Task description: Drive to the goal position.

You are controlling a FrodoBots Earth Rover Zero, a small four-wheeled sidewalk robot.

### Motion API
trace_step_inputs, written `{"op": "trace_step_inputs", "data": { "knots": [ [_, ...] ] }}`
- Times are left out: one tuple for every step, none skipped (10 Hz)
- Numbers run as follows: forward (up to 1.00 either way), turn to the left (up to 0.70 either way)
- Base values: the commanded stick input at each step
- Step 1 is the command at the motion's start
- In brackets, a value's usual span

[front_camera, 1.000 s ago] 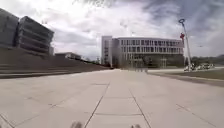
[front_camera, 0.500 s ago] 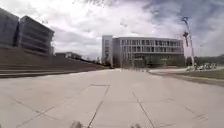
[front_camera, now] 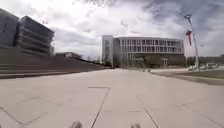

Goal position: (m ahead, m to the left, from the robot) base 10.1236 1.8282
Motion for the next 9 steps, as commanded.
{"op": "trace_step_inputs", "data": {
  "knots": [
    [0.7,0.0],
    [0.7,0.0],
    [0.7,0.0],
    [0.7,0.0],
    [0.7,0.0],
    [0.7,0.0],
    [0.7,0.0],
    [0.7,0.0],
    [0.7,0.0]
  ]
}}
